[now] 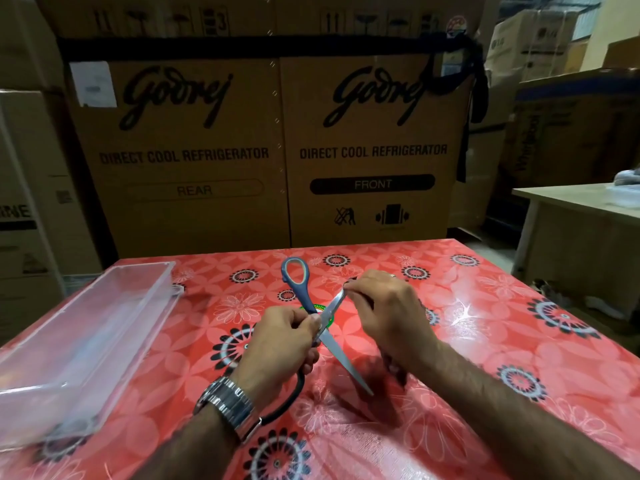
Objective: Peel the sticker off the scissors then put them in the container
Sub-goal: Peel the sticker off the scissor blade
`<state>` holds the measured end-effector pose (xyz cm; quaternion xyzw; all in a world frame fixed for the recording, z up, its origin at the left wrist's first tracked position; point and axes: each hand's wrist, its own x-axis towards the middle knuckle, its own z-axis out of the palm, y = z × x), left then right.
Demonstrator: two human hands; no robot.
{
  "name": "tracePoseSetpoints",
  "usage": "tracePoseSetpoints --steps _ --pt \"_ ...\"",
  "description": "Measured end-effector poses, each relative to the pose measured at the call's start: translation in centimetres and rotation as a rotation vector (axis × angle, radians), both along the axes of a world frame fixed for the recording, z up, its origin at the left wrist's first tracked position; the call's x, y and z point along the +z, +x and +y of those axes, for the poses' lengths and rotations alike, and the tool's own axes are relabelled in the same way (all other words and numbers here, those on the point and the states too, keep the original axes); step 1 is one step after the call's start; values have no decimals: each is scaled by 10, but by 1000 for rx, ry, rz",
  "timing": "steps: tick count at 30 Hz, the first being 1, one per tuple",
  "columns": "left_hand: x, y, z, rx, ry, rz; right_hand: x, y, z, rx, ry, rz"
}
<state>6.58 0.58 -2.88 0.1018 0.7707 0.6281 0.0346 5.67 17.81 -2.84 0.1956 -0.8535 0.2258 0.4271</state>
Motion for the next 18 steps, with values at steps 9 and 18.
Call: tracePoseSetpoints --steps 9,18 --pt "1 0 -1 20 9 8 1 -1 -10 -2 4 -12" --pt "1 2 1 15 24 -5 1 3 -12 -11 11 -43"
